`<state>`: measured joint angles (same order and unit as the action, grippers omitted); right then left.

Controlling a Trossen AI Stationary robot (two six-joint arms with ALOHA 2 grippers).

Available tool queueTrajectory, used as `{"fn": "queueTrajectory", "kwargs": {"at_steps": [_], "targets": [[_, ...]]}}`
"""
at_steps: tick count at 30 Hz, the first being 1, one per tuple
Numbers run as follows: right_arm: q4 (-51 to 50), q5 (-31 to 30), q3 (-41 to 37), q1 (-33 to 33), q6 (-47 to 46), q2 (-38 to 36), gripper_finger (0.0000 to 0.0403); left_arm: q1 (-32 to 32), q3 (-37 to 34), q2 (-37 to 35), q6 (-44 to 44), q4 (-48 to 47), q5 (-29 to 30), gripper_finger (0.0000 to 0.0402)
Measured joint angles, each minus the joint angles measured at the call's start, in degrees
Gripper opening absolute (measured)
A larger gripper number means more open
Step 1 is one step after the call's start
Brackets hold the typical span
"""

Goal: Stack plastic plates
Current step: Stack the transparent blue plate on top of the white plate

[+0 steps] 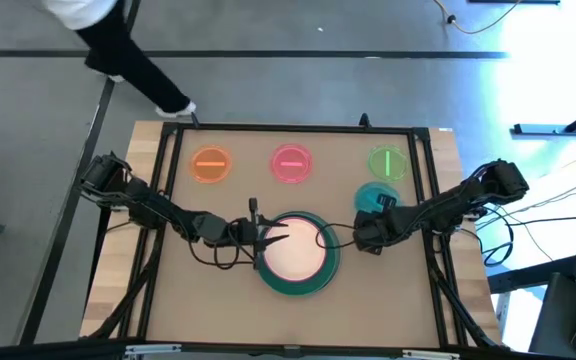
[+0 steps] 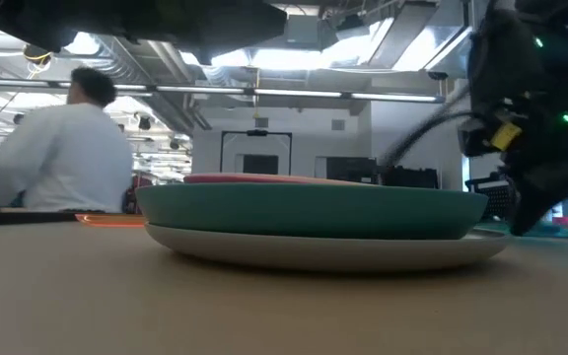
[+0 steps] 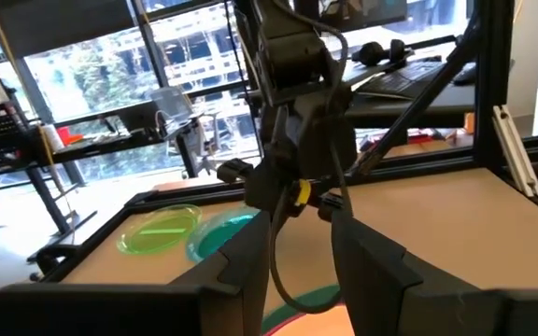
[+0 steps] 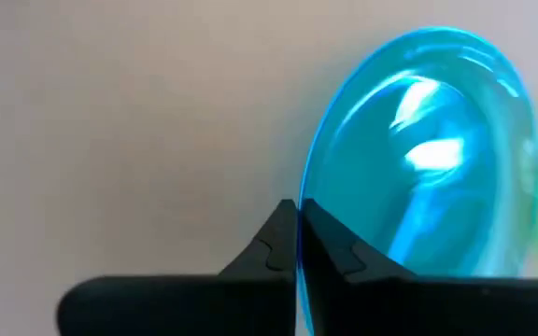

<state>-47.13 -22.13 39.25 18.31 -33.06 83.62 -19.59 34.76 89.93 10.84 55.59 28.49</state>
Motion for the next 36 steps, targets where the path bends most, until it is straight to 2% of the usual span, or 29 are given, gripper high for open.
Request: {"fn": "queueTrajectory", "kwargs": {"at_steps": [6,15,22,29,36], "targets": [[-1.6,-2.5,4.0,0.0,3.0,-0.1,0.0001,-1.2,0.0,-1.6,-0.4,-3.2,-0.1,0.011],[-8.1,-7.1,10.1,0.1,4.9,-0.1,0.0,-3.4,0.0,-10.8,-8.9,-21.5,0.5,0.011],[-11.1,-10.3,16.1,0.1,7.3,-0.2,0.0,-3.0,0.0,-10.9,-9.3,-22.7,1.0,0.011],[-0.5,-10.2,18.6,0.1,14.3,-0.2,0.0,-2.8,0.0,-10.9,-9.3,-23.1,1.1,0.011],[16.0,-3.8,18.5,1.4,22.3,-0.2,0.0,-2.8,0.0,-10.9,-9.2,-23.0,1.2,0.011]]}}
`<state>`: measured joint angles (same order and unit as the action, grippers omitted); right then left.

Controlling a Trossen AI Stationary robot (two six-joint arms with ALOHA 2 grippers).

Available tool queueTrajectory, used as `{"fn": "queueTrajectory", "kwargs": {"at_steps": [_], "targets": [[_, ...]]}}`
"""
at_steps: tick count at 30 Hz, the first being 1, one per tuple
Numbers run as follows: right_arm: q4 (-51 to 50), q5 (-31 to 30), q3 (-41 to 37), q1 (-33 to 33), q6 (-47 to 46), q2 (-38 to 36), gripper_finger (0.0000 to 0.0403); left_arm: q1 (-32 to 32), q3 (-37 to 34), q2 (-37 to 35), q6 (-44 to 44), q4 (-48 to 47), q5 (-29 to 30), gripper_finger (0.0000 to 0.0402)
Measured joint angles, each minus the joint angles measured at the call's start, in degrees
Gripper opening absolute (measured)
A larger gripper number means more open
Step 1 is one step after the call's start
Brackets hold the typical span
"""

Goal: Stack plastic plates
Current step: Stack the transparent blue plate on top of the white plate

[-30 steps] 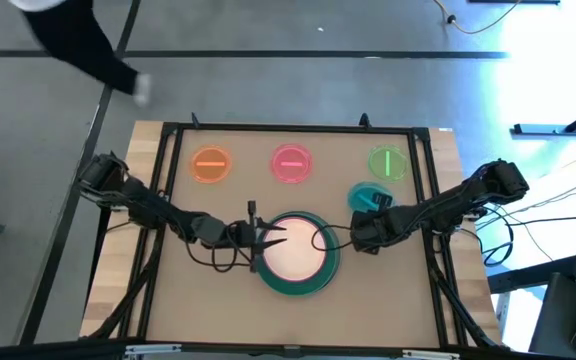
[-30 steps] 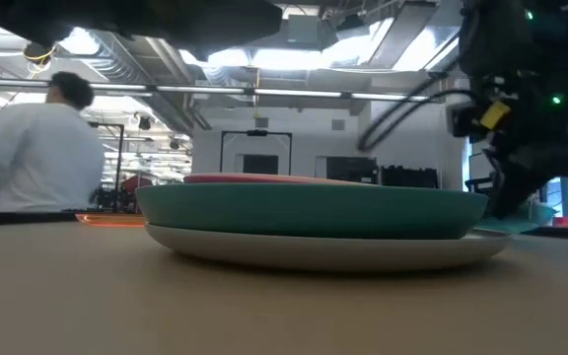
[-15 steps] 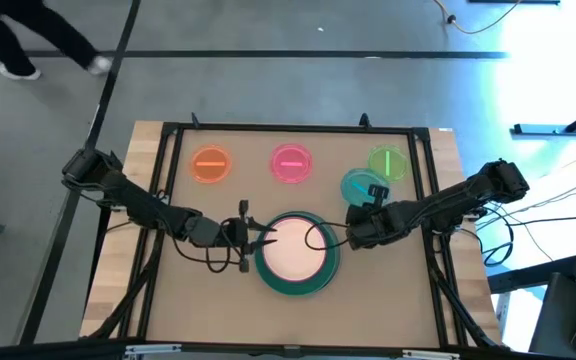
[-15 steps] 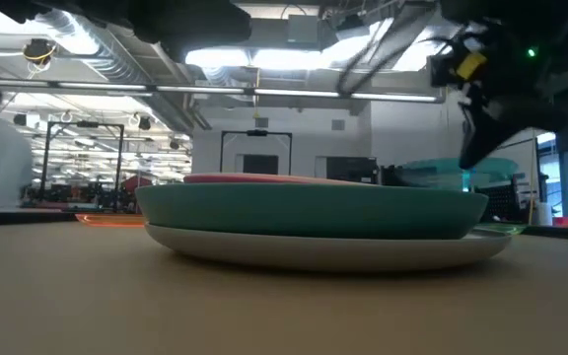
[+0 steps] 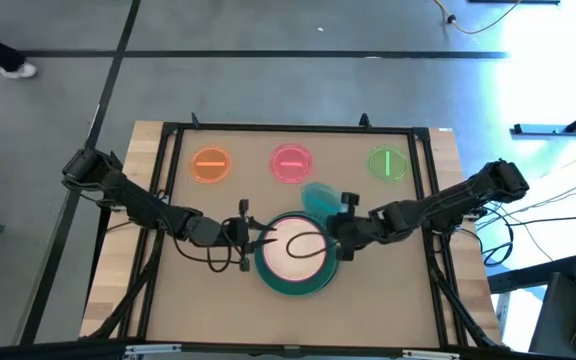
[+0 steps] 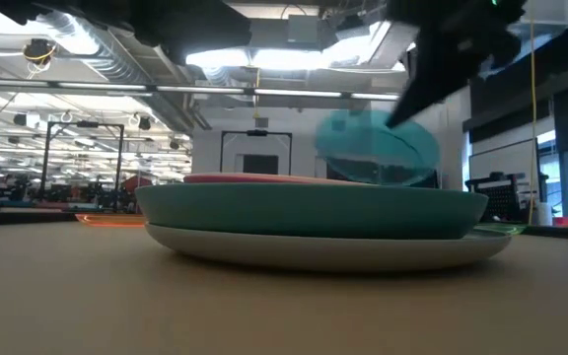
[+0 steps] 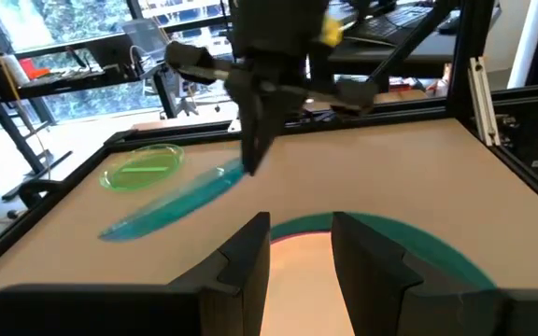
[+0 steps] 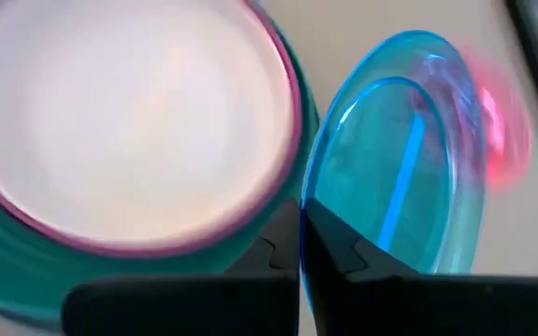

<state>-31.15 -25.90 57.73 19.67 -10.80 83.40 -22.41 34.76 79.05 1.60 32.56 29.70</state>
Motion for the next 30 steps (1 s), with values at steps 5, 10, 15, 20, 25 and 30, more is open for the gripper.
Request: {"fn": "queueTrajectory", "kwargs": {"at_steps": [5,10,15,20,25,30], "targets": [[9.7,1.2,0.0,3.4,5.0,0.0,0.0,0.0,0.0,0.0,0.0,0.0,4.8,0.011],[15.3,4.7,0.0,5.8,6.8,1.0,0.0,0.0,0.0,0.0,0.0,0.1,8.4,0.011],[18.6,7.8,0.0,6.7,7.9,4.7,0.0,0.0,0.0,0.0,0.0,0.5,10.7,0.011],[21.1,9.4,-0.1,6.7,8.2,8.7,0.0,0.0,0.0,0.0,0.1,0.5,11.6,0.011],[21.3,10.4,-0.1,6.6,8.2,11.0,0.0,0.0,0.0,0.0,0.1,0.5,11.6,0.011],[21.8,11.1,-0.1,6.6,8.0,12.0,0.0,0.0,0.0,0.0,0.1,0.5,11.6,0.011]]}}
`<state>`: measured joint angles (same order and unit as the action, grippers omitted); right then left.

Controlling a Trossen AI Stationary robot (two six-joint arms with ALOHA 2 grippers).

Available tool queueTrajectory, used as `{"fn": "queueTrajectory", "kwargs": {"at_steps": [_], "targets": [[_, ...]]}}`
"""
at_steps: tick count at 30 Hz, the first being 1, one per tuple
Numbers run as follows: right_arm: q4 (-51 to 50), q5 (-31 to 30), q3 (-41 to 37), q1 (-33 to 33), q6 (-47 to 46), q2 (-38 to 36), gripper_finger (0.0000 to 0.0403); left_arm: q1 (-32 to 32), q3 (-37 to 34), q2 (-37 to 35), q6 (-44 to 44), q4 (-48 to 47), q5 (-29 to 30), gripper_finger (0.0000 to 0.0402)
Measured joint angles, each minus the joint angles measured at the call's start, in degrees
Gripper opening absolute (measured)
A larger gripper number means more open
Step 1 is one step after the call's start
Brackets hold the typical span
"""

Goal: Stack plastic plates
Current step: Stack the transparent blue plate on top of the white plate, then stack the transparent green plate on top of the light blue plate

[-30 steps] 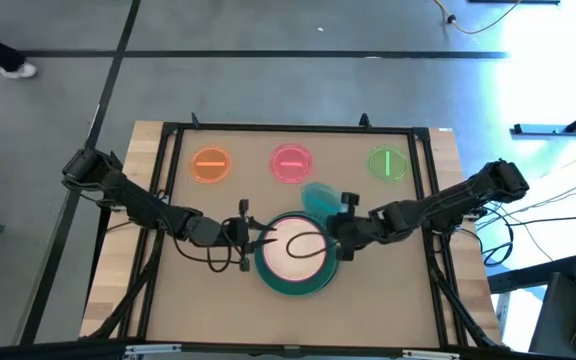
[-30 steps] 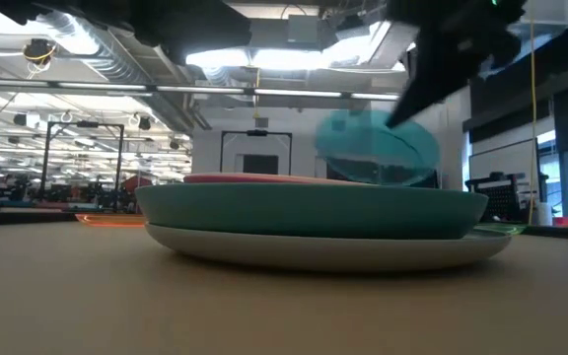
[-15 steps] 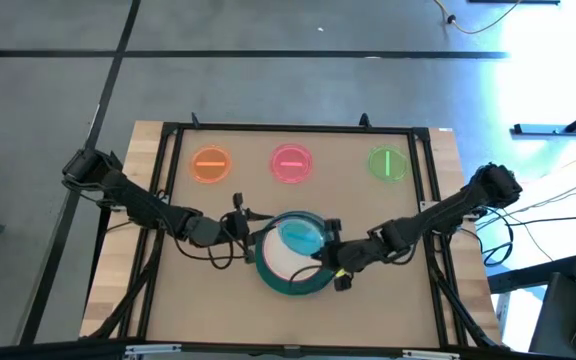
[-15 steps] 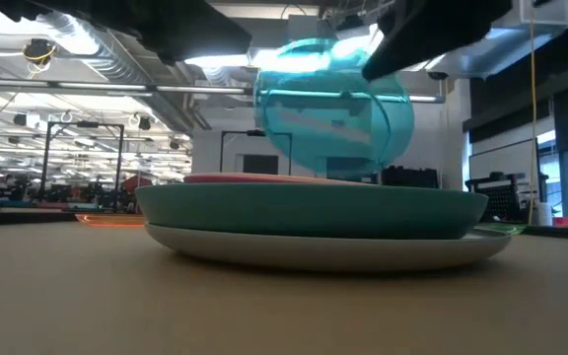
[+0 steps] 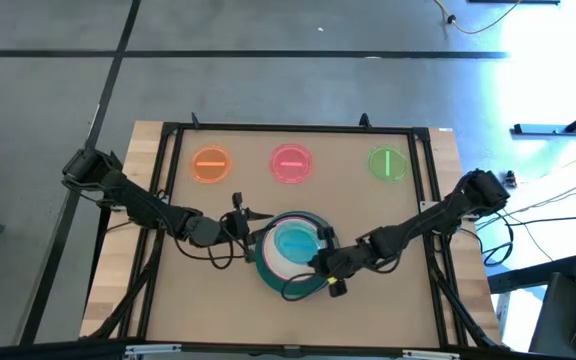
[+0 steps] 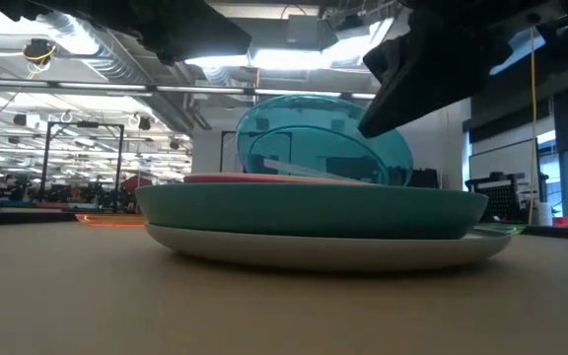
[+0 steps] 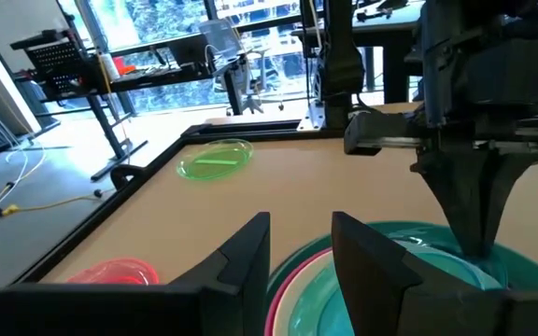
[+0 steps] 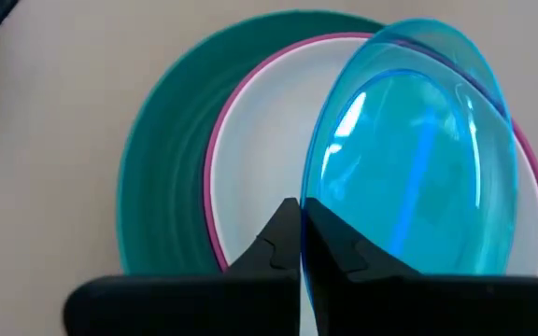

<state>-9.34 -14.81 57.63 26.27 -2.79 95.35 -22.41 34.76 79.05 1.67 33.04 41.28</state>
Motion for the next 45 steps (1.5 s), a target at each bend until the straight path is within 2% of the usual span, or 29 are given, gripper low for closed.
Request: {"fn": "queueTrajectory", "kwargs": {"at_steps": [10,21,25,28,30,38,45], "targets": [[2.3,0.9,0.0,-0.1,-0.4,0.2,0.0007,0.0,0.0,0.0,0.0,0.0,-0.3,0.011],[2.2,0.4,0.0,0.0,-1.3,2.7,0.0115,0.0,0.0,0.0,-0.1,-0.3,-0.5,0.011],[1.3,0.4,1.0,-0.1,-0.6,2.7,0.0132,0.0,0.0,0.0,0.0,-0.4,-0.5,0.011],[-3.8,0.3,3.6,0.0,0.2,2.3,0.0133,0.0,0.0,0.0,0.0,-0.5,-0.5,0.011],[-8.2,-0.1,5.3,0.0,0.8,1.4,0.0131,0.0,0.0,0.0,0.0,-0.5,-0.5,0.011],[-23.1,-8.8,6.9,0.0,0.1,-7.0,0.0127,-0.4,0.0,0.0,-1.4,-0.2,-0.7,0.011],[-25.1,-11.5,0.6,-0.8,-1.7,-17.2,0.0127,-1.0,0.0,0.0,-1.5,0.0,-0.7,0.011]]}}
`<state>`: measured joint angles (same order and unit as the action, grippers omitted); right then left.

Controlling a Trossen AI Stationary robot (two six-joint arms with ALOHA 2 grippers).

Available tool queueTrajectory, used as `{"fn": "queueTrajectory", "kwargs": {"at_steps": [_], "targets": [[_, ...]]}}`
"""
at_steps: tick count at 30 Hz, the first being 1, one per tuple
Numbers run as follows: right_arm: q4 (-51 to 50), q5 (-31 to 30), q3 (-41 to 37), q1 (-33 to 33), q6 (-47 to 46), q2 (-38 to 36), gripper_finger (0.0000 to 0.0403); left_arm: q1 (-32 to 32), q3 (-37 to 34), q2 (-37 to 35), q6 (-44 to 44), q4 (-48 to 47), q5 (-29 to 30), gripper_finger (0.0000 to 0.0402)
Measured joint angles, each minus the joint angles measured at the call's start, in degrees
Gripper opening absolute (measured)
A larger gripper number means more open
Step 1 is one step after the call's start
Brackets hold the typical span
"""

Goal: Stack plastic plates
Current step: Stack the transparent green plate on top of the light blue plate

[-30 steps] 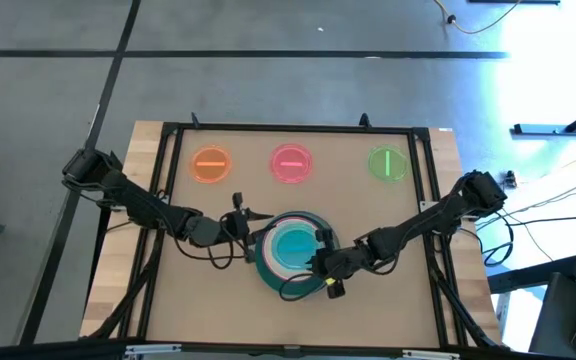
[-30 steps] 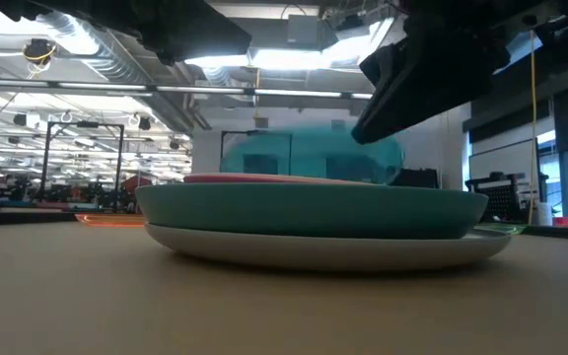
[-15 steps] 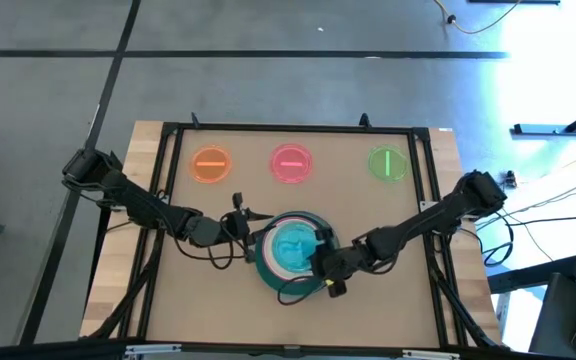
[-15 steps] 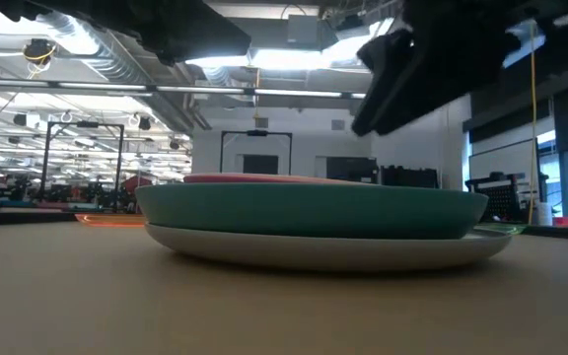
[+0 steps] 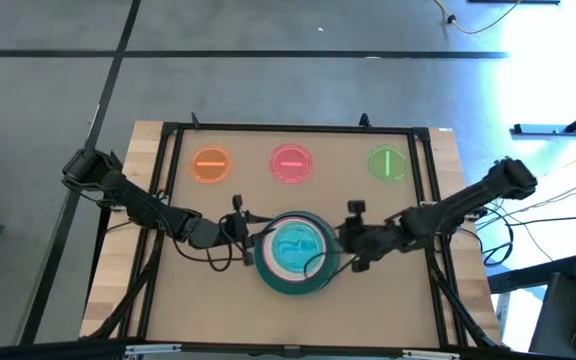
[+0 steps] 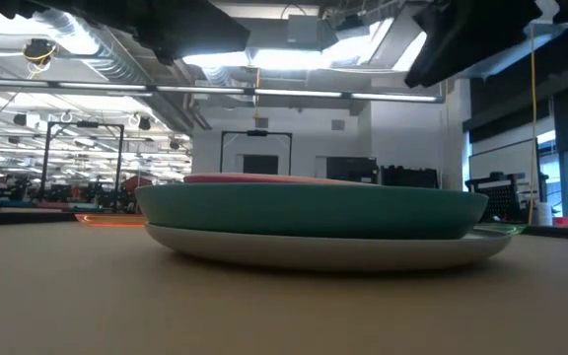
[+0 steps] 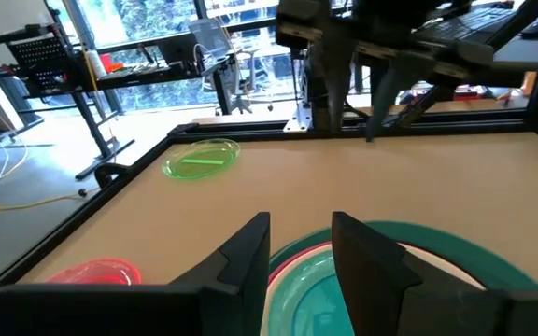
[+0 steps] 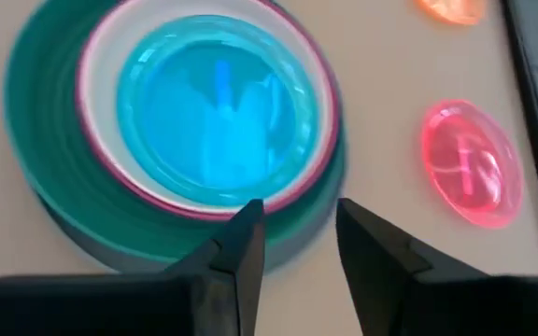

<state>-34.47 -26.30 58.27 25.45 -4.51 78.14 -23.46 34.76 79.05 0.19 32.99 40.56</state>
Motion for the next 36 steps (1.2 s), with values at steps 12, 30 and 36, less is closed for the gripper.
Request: {"fn": "queueTrajectory", "kwargs": {"at_steps": [12,30,36], "targets": [[-0.1,-0.3,-15.8,-15.1,-3.4,-15.4,0.0127,0.6,0.0,0.0,-0.1,0.1,0.0,0.011],[1.7,3.2,-25.8,-41.5,-4.9,-11.3,0.0127,1.0,0.0,0.0,-0.1,0.0,0.1,0.011],[4.0,6.1,-27.0,-47.5,-4.0,-7.5,0.0127,1.0,0.0,0.0,-0.1,0.0,0.0,0.011]]}}
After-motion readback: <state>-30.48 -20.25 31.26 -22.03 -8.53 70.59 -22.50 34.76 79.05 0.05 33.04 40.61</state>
